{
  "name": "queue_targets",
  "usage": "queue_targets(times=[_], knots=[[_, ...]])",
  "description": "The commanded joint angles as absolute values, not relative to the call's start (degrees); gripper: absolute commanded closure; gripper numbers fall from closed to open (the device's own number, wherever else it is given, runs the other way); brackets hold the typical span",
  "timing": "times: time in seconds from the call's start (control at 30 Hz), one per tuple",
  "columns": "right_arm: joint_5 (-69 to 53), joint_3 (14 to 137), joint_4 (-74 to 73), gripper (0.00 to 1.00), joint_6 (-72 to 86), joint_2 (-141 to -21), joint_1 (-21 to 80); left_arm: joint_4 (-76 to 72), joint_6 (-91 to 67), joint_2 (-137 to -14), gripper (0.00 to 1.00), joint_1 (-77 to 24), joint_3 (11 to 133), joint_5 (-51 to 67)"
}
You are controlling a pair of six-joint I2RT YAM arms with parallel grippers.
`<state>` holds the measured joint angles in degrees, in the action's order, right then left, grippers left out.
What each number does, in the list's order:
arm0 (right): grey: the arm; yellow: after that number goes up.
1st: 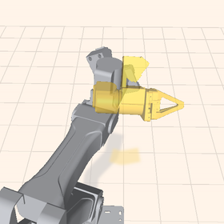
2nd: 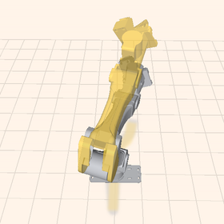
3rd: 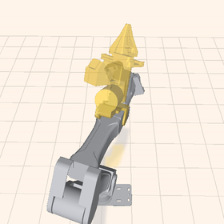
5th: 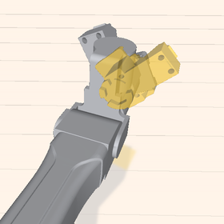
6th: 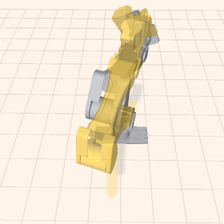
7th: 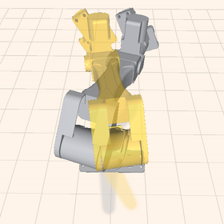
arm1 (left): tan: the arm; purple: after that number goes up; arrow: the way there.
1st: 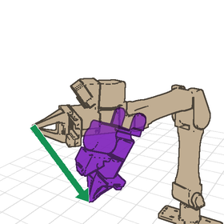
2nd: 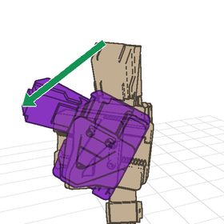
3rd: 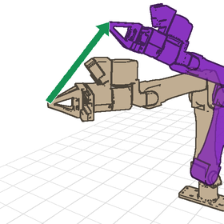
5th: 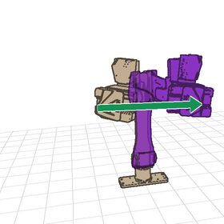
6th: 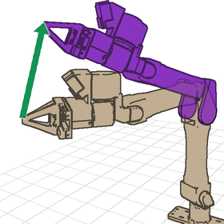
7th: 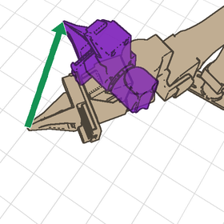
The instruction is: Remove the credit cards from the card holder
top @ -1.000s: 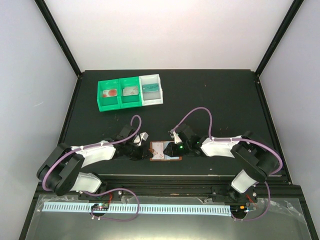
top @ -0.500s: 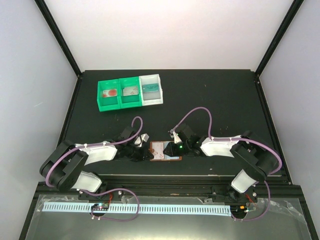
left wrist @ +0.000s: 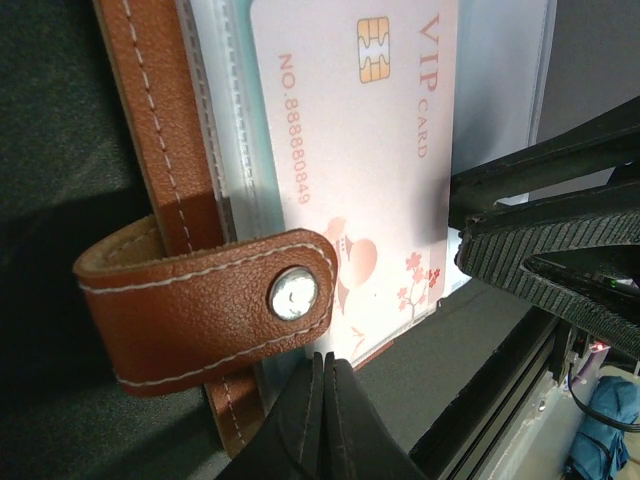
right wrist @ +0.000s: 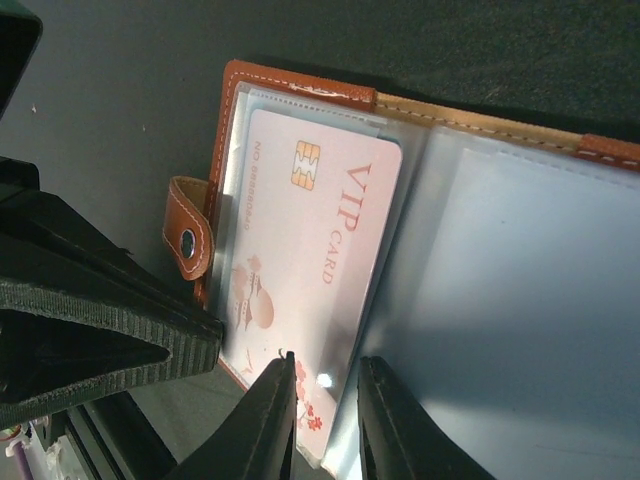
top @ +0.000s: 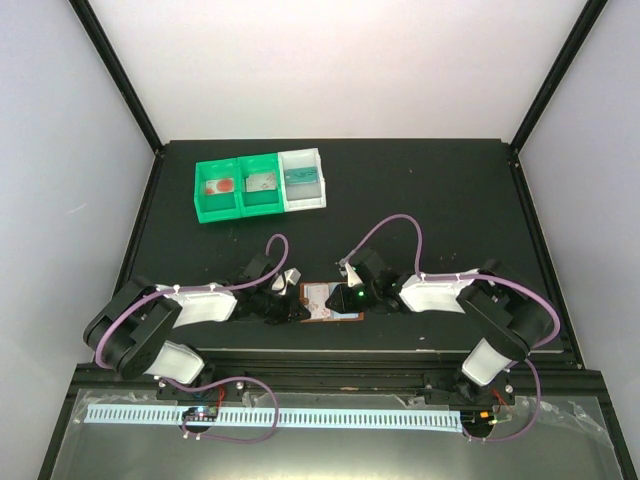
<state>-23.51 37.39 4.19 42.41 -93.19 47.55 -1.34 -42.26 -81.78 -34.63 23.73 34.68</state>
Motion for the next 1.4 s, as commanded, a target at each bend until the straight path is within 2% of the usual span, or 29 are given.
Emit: queue_targets(times=[0.0,0.6,0.93,1.0,1.37], knots=[[-23.9,37.9,5.1,0.83,42.9,-93.9,47.9,-2.3,-42.6,-82.3,0.98,-35.1,23.2,34.0],[-25.3,37.7,7.1,0.85,43.9,-95.5,47.8,-2.7,-42.4,-82.6,0.98,-35.1,22.9,33.8],[-25.2,37.0,8.6,0.99,44.4,-95.9,47.6,-2.6,-42.3,-82.8,0.98,-35.2,22.9,33.6],[-25.1,36.7,9.0,0.99,44.4,-95.7,47.4,-2.6,-42.3,-82.8,0.98,-35.2,22.9,33.4],[-26.3,33.8,11.6,0.99,45.2,-93.9,45.1,-1.7,-42.3,-82.6,0.89,-35.1,22.9,32.6]])
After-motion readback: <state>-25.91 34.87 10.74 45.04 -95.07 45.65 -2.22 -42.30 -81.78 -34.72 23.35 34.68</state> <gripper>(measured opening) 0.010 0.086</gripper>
